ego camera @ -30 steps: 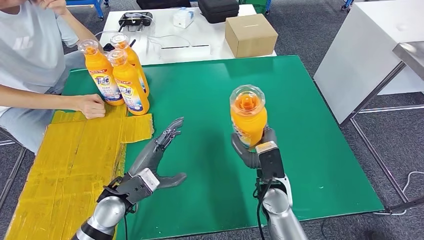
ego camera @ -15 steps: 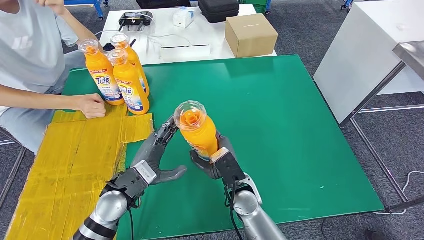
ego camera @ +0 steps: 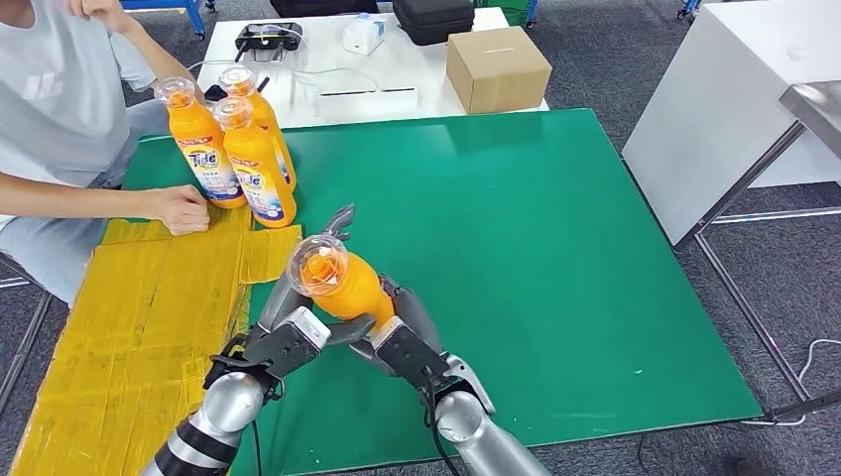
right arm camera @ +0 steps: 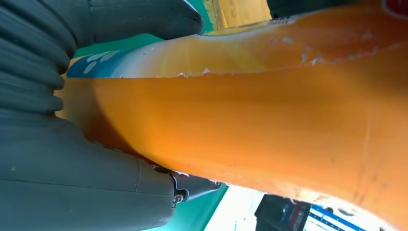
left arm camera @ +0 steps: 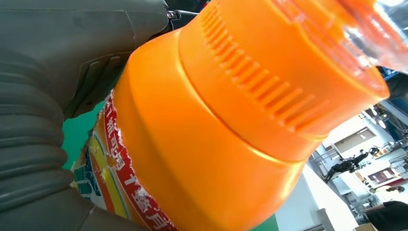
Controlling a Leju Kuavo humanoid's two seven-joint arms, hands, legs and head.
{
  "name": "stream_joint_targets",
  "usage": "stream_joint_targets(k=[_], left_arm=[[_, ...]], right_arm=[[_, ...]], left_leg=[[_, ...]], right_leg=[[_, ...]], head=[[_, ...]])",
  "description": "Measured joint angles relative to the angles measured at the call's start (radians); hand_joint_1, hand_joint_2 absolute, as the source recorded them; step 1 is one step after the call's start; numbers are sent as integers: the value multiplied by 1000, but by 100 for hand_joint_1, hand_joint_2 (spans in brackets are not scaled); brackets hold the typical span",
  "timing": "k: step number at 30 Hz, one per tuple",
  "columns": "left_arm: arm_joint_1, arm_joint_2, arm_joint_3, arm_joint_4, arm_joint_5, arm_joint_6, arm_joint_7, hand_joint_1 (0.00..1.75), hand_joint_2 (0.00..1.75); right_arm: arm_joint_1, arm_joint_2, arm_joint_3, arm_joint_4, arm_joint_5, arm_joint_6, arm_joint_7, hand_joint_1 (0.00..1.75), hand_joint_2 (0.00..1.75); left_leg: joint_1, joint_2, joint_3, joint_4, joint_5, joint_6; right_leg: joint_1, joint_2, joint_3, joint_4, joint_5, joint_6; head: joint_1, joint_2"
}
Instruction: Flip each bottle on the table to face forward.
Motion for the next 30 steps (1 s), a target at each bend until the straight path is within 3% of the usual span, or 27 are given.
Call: stream_joint_targets(k=[2,5,6,19,20,23,24,30], left_arm=[[-4,-1,-3,6,-18,8,2,8,175],[-10,-3,-10,15,-37,15,5,138,175],[-11,-5,-12,18,-39,15,5,174,175],[-14,-16,-12,35,71,-10,-15,175,175],[-14,-16,-10,35,86,-13,-16,175,175],[-14,-18,-2,35,117,-14,-14,175,175],[-14,-18,1,35,122,-11,-13,175,175],[-14,-17,35,25,114,72,-9,175,175]], right_arm=[[-3,0,3,6,1,-2,1,175,175],[-4,-1,4,11,3,-3,3,175,175],[-4,-1,4,12,3,-3,3,175,175],[-14,0,8,29,7,-15,3,173,175],[-14,0,9,29,8,-18,2,149,175],[-14,0,10,29,9,-28,-4,20,175],[-13,0,11,28,9,-31,-7,0,175],[8,-8,7,-9,-4,-74,-26,0,175]], left_leg=[[0,0,0,0,0,0],[0,0,0,0,0,0],[0,0,0,0,0,0],[0,0,-1,0,0,0],[0,0,-1,0,0,0],[0,0,-1,0,0,0],[0,0,-1,0,0,0],[0,0,-1,0,0,0]], right_leg=[[0,0,0,0,0,0],[0,0,0,0,0,0],[0,0,0,0,0,0],[0,0,0,0,0,0],[0,0,0,0,0,0],[0,0,0,0,0,0],[0,0,0,0,0,0],[0,0,-1,0,0,0]], head=[[0,0],[0,0],[0,0],[0,0],[0,0],[0,0],[0,0],[0,0]])
